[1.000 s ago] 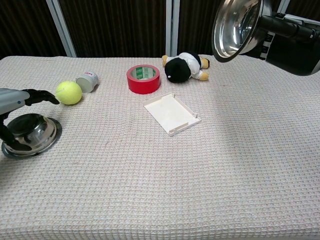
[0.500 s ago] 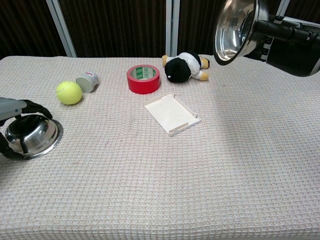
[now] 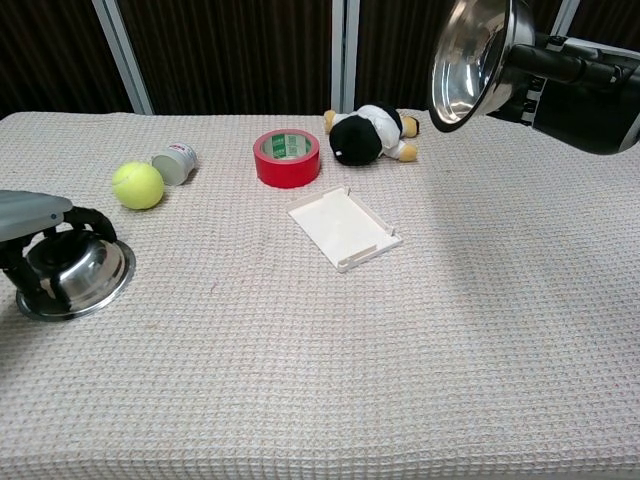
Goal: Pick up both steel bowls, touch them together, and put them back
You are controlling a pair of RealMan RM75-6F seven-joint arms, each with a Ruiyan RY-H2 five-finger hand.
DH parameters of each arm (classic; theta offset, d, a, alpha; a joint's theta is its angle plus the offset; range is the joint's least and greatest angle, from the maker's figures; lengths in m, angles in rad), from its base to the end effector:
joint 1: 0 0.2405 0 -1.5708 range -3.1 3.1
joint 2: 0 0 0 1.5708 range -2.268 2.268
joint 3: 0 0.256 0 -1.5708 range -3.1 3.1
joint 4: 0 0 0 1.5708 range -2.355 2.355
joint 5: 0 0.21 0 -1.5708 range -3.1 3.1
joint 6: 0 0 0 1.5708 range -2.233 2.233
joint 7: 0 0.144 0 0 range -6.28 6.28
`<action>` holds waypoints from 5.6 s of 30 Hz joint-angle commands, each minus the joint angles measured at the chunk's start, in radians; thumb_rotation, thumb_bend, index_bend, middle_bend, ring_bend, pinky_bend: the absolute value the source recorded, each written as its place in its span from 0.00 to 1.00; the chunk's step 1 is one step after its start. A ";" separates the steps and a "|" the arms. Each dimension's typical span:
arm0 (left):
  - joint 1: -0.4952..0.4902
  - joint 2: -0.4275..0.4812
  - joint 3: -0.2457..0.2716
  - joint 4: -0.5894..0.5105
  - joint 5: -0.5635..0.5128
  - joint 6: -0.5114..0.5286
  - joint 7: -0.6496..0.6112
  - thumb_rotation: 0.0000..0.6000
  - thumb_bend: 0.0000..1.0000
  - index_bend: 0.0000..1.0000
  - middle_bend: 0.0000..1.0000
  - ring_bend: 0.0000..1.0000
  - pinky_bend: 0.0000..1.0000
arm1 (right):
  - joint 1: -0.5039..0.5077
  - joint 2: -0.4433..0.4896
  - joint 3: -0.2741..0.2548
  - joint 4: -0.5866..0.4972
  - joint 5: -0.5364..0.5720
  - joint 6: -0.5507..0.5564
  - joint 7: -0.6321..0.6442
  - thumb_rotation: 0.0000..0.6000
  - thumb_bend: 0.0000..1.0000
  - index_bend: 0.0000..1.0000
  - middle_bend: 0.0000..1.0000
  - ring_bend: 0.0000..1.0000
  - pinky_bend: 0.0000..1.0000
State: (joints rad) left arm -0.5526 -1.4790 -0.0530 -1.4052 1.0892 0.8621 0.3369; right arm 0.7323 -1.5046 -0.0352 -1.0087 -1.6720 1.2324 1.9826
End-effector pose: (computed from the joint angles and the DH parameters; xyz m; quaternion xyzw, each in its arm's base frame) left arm -0.2652 0.2953 -0.0113 -0.7465 -0.4410 -0.2237 0.4452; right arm -0.2096 -0.3594 0.0362 -0.3444 0.7484 -0.5585 0.0970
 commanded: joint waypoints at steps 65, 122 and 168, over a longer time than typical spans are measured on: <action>0.000 -0.245 -0.205 -0.121 0.391 0.492 -0.780 1.00 0.20 0.47 0.42 0.41 0.65 | 0.263 -0.275 0.062 0.141 -0.014 -0.107 0.197 1.00 0.24 0.53 0.37 0.25 0.37; 0.102 -0.028 -0.086 0.032 0.365 0.462 -0.640 1.00 0.21 0.48 0.44 0.44 0.65 | 0.142 0.218 -0.113 -0.211 0.109 -0.308 -0.517 1.00 0.27 0.53 0.35 0.25 0.37; -0.072 0.003 0.070 0.193 0.416 0.042 -0.237 1.00 0.22 0.52 0.47 0.44 0.61 | -0.009 0.217 -0.021 -0.750 1.033 -0.194 -2.327 1.00 0.28 0.49 0.27 0.19 0.27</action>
State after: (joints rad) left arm -0.6232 -1.4746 0.0152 -1.2141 1.5052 0.9060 0.1018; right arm 0.7247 -1.2858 -0.0586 -1.7596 -0.6410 1.0395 -0.3421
